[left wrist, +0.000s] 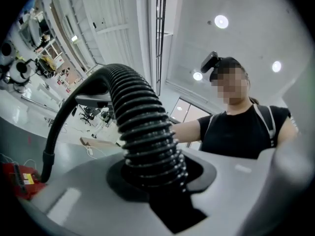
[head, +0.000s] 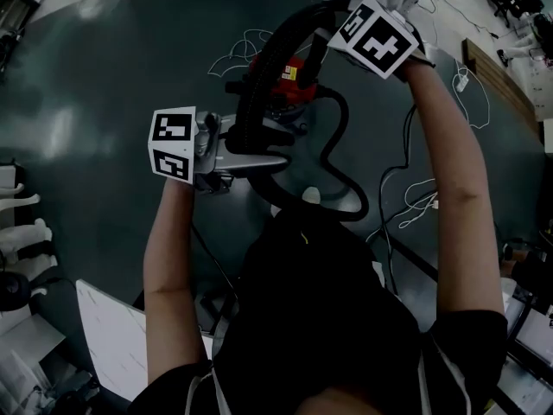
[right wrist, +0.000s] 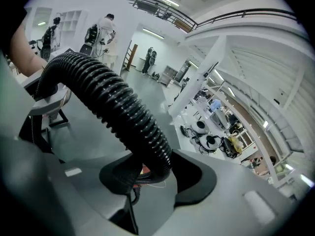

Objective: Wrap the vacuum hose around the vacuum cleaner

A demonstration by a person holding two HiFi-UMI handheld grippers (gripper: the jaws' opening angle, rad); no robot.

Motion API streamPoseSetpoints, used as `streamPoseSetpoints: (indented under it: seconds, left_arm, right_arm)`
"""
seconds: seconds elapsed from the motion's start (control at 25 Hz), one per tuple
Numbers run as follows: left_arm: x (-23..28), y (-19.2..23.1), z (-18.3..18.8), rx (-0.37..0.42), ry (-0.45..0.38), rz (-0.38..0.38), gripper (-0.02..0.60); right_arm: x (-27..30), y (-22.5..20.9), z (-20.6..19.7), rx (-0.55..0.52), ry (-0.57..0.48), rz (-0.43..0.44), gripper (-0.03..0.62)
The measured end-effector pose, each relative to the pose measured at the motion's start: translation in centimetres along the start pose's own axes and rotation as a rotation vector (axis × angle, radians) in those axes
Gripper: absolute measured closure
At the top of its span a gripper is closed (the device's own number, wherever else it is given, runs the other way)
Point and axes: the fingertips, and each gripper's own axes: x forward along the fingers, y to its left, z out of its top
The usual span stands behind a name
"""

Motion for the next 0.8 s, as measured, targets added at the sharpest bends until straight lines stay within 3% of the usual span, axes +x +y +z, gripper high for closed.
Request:
streamPoseSetpoints:
  seconds: [0.28,0.48,0.8]
  left_arm:
    - [-1.7,5.5,0.4,0.003,0.024,0.199,0.442]
    - [-4.3,11.0,0.7,-0.028,0.036,0.396,0.442]
    - [-6.6,19.3,1.6,-0.064,0.041,0.606,0.449]
  right_arm:
    - [0.6,-3.4,-0.7,-0.050,0.088,-0.069,0.404]
    - [3.5,-4.9,-3.2,0.015,0.122,-0.065,0.404]
    - [8.0,-7.4,-7.2,0.116,0.154,0.005,0.407]
